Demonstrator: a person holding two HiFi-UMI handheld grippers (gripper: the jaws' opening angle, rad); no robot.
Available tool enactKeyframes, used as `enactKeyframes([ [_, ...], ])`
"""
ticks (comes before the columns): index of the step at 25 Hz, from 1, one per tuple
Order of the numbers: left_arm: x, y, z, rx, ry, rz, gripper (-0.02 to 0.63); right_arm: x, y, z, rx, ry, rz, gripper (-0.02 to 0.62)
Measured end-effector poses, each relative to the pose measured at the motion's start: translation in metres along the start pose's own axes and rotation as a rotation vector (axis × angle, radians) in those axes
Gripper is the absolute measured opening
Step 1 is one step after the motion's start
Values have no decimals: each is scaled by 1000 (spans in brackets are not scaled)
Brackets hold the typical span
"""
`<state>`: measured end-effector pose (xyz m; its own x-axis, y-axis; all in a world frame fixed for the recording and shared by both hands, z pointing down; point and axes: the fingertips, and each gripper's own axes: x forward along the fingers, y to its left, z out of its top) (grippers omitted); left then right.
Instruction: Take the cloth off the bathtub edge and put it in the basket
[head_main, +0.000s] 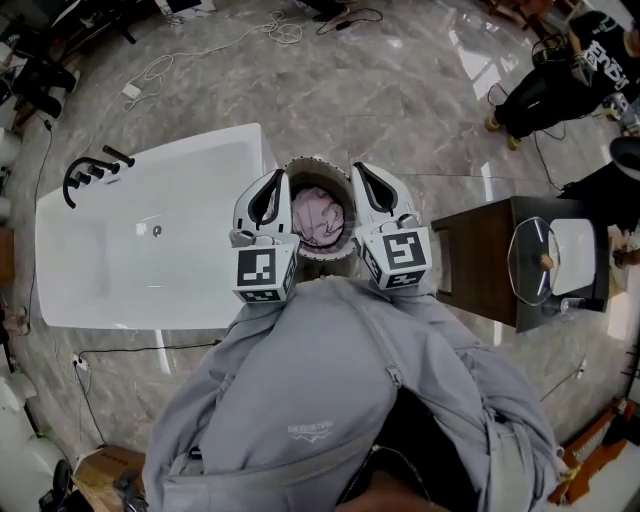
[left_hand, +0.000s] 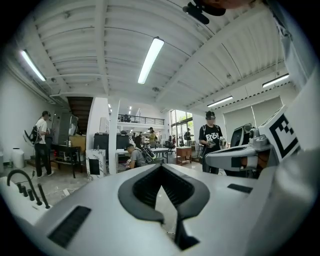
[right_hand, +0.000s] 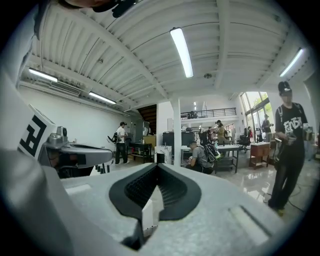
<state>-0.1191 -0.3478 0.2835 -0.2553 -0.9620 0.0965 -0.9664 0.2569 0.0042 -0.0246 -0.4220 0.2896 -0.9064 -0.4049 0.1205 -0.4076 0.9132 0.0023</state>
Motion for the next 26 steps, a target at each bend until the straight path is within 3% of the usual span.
enactKeyframes([
  [26,18,-6,-5,7,8,-23,6,13,-10,-3,-22,10,11,5],
])
